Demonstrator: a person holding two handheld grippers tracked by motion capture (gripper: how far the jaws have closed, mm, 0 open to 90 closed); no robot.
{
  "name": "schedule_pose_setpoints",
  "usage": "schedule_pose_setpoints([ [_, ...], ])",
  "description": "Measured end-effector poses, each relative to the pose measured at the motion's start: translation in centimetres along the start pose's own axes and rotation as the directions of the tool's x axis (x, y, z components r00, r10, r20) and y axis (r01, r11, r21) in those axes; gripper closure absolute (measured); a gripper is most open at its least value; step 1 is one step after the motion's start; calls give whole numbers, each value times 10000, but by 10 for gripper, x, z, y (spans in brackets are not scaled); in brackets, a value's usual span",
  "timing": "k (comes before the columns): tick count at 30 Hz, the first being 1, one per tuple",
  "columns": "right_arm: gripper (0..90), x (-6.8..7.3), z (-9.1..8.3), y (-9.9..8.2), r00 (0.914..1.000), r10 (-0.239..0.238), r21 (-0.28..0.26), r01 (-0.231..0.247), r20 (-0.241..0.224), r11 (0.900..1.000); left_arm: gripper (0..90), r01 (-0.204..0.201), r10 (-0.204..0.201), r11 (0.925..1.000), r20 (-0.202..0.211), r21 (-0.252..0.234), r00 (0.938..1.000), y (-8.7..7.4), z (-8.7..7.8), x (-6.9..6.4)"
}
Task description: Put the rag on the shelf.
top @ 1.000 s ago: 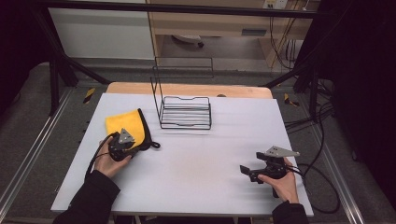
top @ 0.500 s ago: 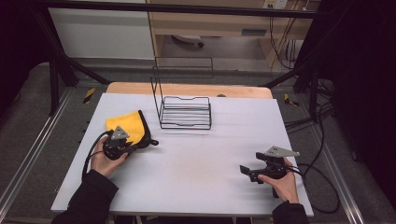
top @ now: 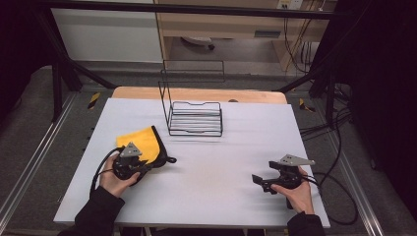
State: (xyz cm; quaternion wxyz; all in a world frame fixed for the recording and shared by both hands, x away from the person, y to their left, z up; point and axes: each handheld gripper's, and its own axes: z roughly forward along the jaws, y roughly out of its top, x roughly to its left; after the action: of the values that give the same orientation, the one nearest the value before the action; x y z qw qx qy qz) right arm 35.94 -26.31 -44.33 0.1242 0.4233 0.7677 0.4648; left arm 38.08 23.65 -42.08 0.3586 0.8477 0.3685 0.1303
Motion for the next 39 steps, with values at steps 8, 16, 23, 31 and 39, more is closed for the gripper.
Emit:
schedule_pose_setpoints([
  [8, 43, 1, 0, 0, 10000, 13, 20, -13, -16, 10000, 788, 134, -129, 9998, 419, -133, 9990, -4, -3, -16],
  [16, 42, 4, 3, 2, 10000, -62, 101, 63, -55, 9999, 780, -149, 149, 9999, 461, 2, 9988, -8, 4, -31],
  [23, 42, 9, 5, 5, 9999, -135, 130, 135, 0, 9998, 673, -180, 179, 9998, 741, -1, 9971, -11, 8, -30],
  [31, 44, 25, 17, 18, 9994, -301, 310, 305, -152, 9991, 437, 53, -23, 9994, 825, -356, 9966, -11, -4, -20],
  [39, 46, 47, 40, 38, 9968, -663, 530, 686, -447, 9962, 229, 627, -551, 9953, 1002, -737, 9934, -16, -16, -1],
])
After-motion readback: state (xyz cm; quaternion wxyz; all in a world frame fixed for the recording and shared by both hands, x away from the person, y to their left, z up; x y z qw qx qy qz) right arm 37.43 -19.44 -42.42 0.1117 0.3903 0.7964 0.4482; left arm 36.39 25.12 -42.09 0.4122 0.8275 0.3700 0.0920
